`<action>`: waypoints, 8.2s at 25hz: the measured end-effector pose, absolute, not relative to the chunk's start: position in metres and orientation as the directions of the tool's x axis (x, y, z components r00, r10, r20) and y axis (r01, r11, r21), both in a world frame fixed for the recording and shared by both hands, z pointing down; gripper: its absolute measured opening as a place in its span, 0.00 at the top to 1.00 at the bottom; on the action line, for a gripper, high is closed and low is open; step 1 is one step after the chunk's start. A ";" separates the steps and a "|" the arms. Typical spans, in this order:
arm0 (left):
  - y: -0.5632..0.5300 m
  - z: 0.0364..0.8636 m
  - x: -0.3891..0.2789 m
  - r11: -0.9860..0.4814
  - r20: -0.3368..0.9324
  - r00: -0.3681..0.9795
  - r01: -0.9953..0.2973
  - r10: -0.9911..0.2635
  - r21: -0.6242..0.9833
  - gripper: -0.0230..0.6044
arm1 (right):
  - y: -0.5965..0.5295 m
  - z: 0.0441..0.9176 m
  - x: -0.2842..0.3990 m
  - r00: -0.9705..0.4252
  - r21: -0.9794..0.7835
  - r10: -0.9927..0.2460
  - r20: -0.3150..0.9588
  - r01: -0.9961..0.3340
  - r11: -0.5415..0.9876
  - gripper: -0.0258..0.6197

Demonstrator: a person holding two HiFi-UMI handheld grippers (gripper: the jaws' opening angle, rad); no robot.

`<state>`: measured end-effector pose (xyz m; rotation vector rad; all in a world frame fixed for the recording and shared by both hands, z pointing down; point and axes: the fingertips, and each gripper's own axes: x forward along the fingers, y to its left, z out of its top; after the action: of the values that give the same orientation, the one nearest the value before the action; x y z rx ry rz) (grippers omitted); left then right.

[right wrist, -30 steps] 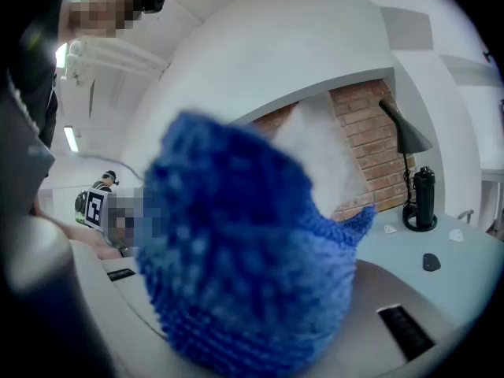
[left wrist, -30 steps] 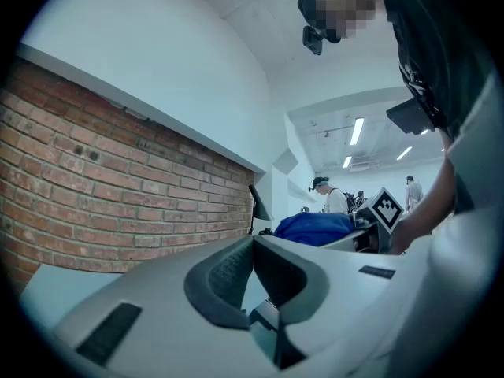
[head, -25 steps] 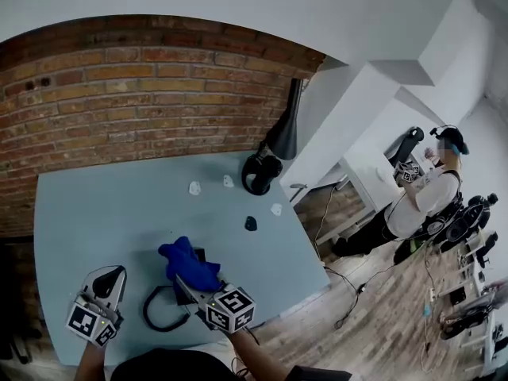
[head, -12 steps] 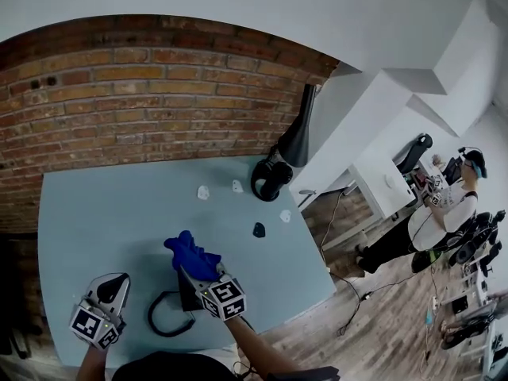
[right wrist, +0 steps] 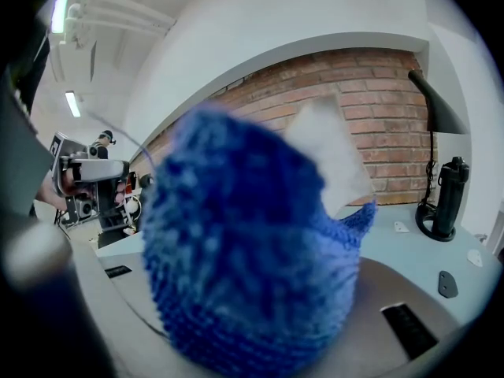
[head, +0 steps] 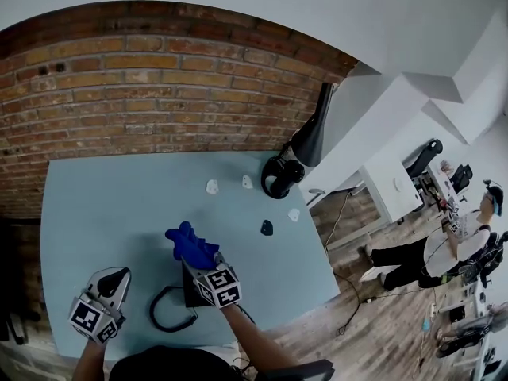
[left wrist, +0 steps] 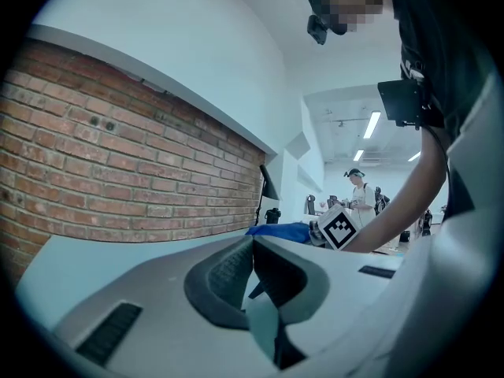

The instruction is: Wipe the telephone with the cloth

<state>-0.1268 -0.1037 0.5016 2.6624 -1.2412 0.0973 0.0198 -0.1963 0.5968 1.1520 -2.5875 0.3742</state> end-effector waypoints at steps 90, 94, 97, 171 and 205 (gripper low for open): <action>-0.080 0.533 -0.076 -0.713 0.174 0.746 -0.665 -0.642 0.220 0.93 | -0.038 0.701 0.028 -0.665 -0.245 -0.452 0.594 -0.685 0.686 0.67; -0.083 0.527 -0.073 -0.723 0.170 0.754 -0.657 -0.635 0.212 0.93 | -0.077 0.655 0.037 -0.688 -0.200 -0.534 0.492 -0.686 0.700 0.67; -0.085 0.523 -0.071 -0.727 0.169 0.756 -0.655 -0.633 0.206 0.93 | -0.120 0.618 0.046 -0.679 -0.139 -0.614 0.402 -0.708 0.692 0.67; -0.062 0.551 -0.060 -0.754 0.223 0.789 -0.613 -0.572 0.237 0.93 | -0.106 0.688 0.059 -0.533 -0.078 -0.638 0.556 -0.797 0.599 0.67; -0.061 0.565 -0.072 -0.731 0.261 0.774 -0.632 -0.577 0.257 0.93 | -0.049 0.664 0.067 -0.618 -0.180 -0.576 0.536 -0.750 0.637 0.67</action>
<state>-0.0720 -0.0612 0.5652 2.6367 -0.9282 0.2331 0.0672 -0.0494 0.6643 1.0441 -2.4266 0.5455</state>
